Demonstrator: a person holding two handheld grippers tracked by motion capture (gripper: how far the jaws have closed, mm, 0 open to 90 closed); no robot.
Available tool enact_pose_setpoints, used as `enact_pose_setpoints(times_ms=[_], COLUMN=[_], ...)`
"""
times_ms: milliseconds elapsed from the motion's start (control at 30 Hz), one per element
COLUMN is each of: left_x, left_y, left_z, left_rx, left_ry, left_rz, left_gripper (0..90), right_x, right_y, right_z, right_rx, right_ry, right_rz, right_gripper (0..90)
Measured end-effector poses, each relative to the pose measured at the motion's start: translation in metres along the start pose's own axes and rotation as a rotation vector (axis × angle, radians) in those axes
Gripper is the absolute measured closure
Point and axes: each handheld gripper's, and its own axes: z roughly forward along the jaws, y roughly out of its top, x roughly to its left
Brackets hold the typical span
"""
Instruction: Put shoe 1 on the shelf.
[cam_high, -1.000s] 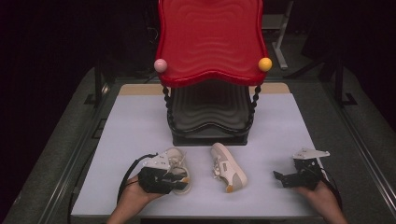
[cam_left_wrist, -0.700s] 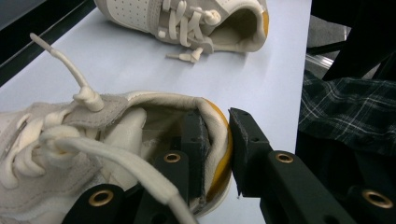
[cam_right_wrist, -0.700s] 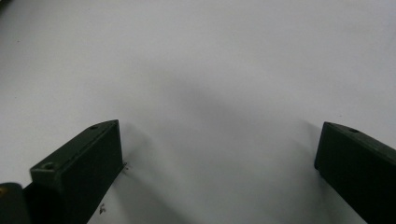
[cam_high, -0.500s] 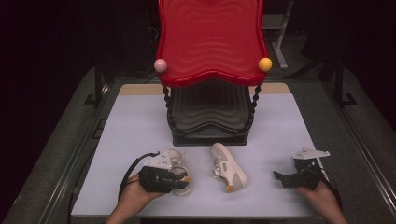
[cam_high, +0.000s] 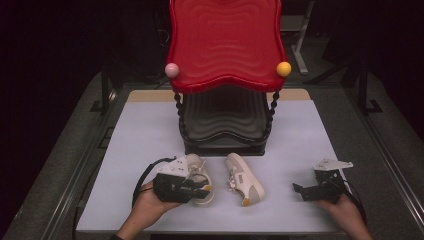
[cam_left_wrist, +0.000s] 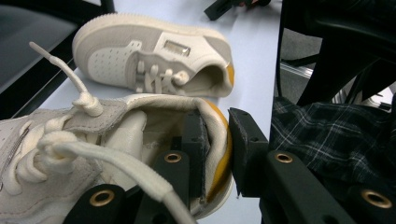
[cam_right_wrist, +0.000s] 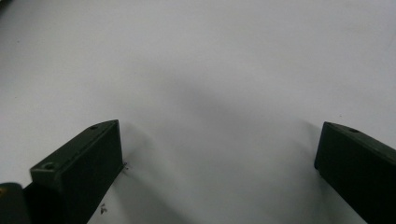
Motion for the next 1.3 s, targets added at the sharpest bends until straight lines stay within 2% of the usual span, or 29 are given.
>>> enact_pose_setpoints(times_ms=[133, 400, 700, 800, 833, 933, 1033, 1167, 1267, 1300], left_x=[-0.002, -0.006, -0.008, -0.008, -0.007, -0.005, 0.000, 0.003, 0.008, 0.013], left_y=[0.006, 0.029, 0.057, 0.062, 0.068, 0.075, 0.088, 0.097, 0.105, 0.108], left_z=[0.002, 0.009, 0.027, 0.029, 0.030, 0.030, 0.028, 0.027, 0.026, 0.026], left_rx=[-0.003, -0.021, 0.003, 0.005, 0.011, 0.009, 0.006, 0.005, 0.014, 0.014], left_ry=[-0.009, -0.031, -0.062, -0.065, -0.064, -0.060, -0.050, -0.043, -0.033, -0.027], left_rz=[0.013, 0.055, 0.121, 0.125, 0.140, 0.143, 0.172, 0.194, 0.213, 0.223], left_gripper=[76.9, 77.0, 77.1, 77.1, 77.1, 77.1, 77.1, 77.1, 77.1, 77.1], right_x=[0.000, 0.000, 0.000, 0.000, 0.000, 0.000, 0.000, 0.000, 0.000, 0.000], right_y=[0.000, 0.000, 0.000, 0.000, 0.000, 0.000, 0.000, 0.000, 0.000, 0.000], right_z=[0.000, 0.000, 0.000, 0.000, 0.000, 0.000, 0.000, 0.000, 0.000, 0.000], right_rx=[0.000, 0.000, -0.001, -0.002, -0.002, -0.002, -0.002, -0.002, -0.002, -0.001], right_ry=[0.000, 0.000, 0.000, 0.000, 0.000, 0.000, 0.000, 0.001, 0.000, 0.000], right_rz=[0.000, 0.001, -0.001, 0.000, 0.000, -0.001, 0.000, 0.000, 0.000, 0.000], right_gripper=[0.2, 0.2, 0.2, 0.2, 0.2, 0.2, 0.2, 0.2, 0.2, 0.2])
